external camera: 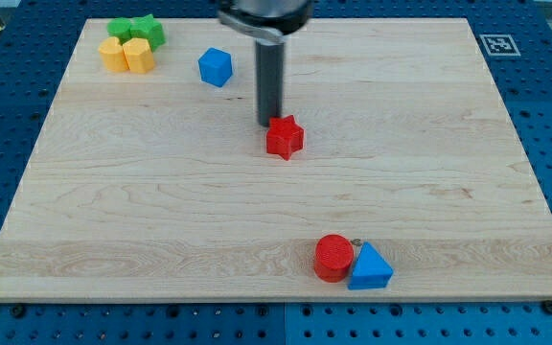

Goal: Move the red star to the top right of the blue triangle

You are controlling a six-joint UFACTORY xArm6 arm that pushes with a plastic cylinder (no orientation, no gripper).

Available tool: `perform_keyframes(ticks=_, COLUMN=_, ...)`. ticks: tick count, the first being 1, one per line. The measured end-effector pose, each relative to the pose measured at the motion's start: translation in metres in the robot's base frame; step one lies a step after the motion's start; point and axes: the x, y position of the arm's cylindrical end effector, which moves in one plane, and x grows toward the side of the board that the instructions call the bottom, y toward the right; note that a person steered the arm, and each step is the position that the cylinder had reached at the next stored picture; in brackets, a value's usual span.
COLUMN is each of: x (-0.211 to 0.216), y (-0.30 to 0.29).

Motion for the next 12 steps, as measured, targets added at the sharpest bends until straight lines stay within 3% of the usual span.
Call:
perform_keyframes(ticks=1, x=0.01, y=-0.018)
perform_keyframes(ticks=3, x=0.073, y=0.1)
perform_keyframes(ticks=5, x=0.057, y=0.076)
perform_keyframes(ticks=6, x=0.031, y=0.1)
perform_keyframes(ticks=7, x=0.042, y=0.156)
perform_keyframes(ticks=8, x=0.105, y=0.2)
perform_keyframes(ticks=9, x=0.124, y=0.212)
perform_keyframes(ticks=11, x=0.113, y=0.17)
perform_keyframes(ticks=12, x=0.088, y=0.164)
